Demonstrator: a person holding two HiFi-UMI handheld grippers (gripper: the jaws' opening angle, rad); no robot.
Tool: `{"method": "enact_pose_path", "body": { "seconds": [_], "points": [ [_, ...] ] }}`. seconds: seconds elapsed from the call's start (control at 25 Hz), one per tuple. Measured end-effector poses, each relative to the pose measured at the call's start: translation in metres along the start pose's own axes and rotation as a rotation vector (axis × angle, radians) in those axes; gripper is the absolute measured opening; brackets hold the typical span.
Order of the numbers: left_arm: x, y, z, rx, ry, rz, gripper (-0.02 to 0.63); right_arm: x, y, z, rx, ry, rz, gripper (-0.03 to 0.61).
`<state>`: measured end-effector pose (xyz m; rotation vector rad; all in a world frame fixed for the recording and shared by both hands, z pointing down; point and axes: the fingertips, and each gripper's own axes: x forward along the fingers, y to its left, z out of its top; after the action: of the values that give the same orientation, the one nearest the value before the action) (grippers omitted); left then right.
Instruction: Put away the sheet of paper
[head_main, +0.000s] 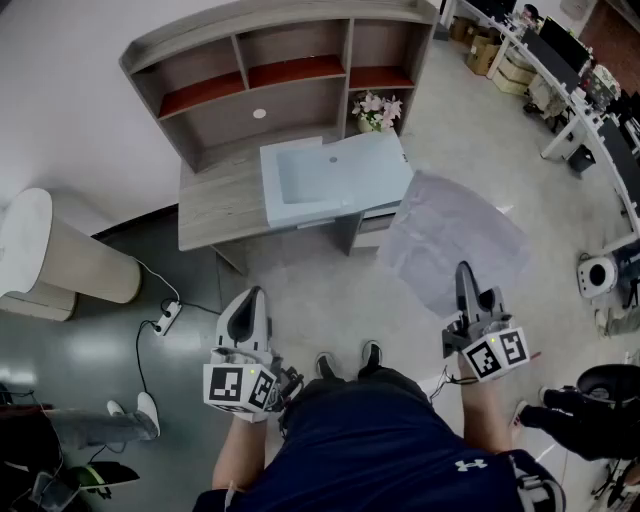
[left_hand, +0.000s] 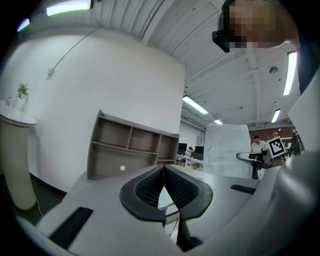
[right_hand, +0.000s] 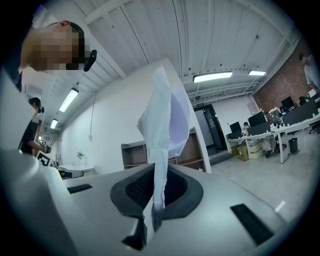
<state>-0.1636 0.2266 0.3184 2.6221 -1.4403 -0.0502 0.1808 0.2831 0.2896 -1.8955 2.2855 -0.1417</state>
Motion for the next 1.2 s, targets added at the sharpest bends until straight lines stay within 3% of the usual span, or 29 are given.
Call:
{"method": "enact_pose_path", "body": {
  "seconds": [1.2],
  "points": [
    [0.058, -0.093, -0.001, 0.051, 0.026, 0.035, 0.015, -0.003, -0.094, 0.014, 0.052, -0.024, 0.081, 0.017]
  ]
}}
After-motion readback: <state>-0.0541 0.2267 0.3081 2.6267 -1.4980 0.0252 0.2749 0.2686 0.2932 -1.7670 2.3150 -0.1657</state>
